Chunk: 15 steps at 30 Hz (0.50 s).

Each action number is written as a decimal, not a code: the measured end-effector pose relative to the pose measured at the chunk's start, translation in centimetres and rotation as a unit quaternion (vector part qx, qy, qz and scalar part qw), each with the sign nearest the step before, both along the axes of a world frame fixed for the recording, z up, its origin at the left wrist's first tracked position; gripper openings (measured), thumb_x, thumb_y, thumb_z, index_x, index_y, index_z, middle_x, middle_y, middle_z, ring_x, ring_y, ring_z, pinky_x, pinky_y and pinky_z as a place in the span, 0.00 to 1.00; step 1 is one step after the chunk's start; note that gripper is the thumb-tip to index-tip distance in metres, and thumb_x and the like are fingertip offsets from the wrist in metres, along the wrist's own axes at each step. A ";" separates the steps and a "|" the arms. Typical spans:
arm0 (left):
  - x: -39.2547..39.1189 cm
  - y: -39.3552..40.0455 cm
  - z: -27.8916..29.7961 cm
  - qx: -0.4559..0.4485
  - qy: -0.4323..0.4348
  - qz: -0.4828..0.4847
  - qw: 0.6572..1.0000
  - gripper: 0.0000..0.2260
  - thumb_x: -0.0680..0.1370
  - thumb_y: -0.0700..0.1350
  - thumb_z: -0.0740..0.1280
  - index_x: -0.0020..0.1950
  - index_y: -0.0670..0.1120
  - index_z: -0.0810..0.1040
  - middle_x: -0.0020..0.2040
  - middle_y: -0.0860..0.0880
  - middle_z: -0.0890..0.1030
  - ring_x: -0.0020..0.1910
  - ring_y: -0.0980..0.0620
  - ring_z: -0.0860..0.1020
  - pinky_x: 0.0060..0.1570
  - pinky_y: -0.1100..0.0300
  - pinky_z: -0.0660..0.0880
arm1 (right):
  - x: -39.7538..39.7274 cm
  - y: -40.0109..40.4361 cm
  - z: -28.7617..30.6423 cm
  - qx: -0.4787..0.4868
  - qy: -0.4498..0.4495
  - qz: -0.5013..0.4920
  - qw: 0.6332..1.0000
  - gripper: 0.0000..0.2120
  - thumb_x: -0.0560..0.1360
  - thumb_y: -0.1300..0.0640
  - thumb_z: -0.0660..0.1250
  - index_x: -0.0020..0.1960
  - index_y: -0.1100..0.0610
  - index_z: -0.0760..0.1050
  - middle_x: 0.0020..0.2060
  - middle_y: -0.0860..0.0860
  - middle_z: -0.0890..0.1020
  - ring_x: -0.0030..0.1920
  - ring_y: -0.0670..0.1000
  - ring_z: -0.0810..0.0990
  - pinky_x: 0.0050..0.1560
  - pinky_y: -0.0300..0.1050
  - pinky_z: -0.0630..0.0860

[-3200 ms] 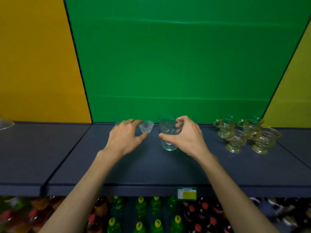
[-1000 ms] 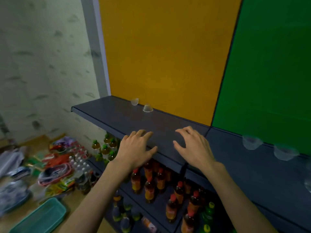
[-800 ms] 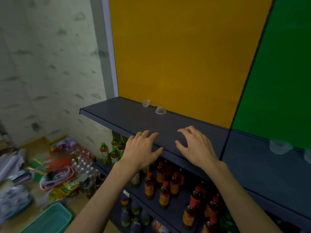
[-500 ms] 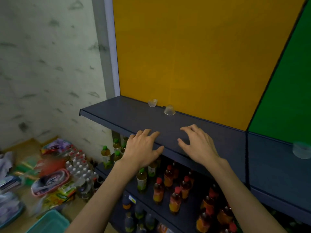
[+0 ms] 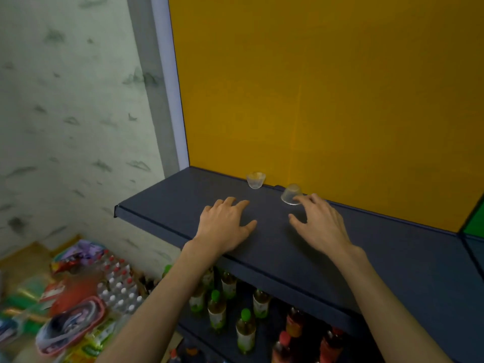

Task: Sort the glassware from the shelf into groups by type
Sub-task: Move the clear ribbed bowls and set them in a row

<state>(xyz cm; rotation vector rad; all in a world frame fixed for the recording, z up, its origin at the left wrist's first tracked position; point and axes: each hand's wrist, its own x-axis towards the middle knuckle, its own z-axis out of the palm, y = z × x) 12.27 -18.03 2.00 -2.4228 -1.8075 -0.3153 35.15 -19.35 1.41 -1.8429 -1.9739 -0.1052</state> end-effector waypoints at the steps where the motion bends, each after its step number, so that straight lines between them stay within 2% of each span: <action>1: -0.4 1.5 0.0 -0.003 0.002 -0.003 1.000 0.30 0.80 0.67 0.56 0.79 0.55 0.62 0.76 0.48 0.68 0.72 0.43 0.69 0.66 0.45 0.69 | 0.0 1.1 0.0 0.001 0.003 -0.008 1.000 0.23 0.78 0.43 0.64 0.70 0.49 0.69 0.61 0.51 0.75 0.60 0.55 0.76 0.52 0.50 0.73; 9: -1.8 11.0 -1.3 -0.003 -0.010 -0.023 1.000 0.30 0.80 0.66 0.57 0.78 0.54 0.64 0.73 0.47 0.72 0.69 0.43 0.72 0.63 0.46 0.71 | 0.2 6.6 -1.4 -0.013 0.006 -0.068 0.998 0.24 0.78 0.46 0.66 0.71 0.48 0.68 0.54 0.51 0.76 0.55 0.55 0.77 0.42 0.45 0.67; 12: -1.7 14.5 -1.5 0.001 -0.021 -0.026 0.999 0.30 0.79 0.66 0.57 0.78 0.53 0.63 0.72 0.47 0.72 0.68 0.43 0.72 0.62 0.47 0.71 | 0.2 8.2 -1.5 -0.018 0.004 -0.106 0.994 0.23 0.78 0.45 0.65 0.71 0.49 0.69 0.55 0.52 0.76 0.56 0.57 0.77 0.42 0.46 0.65; 15: -1.5 17.8 -2.0 0.001 -0.040 -0.037 0.999 0.31 0.79 0.66 0.59 0.78 0.53 0.64 0.70 0.47 0.74 0.67 0.43 0.73 0.61 0.47 0.72 | 0.0 9.4 -1.9 -0.028 0.005 -0.150 0.988 0.26 0.77 0.43 0.65 0.72 0.50 0.67 0.59 0.53 0.76 0.59 0.58 0.77 0.46 0.49 0.69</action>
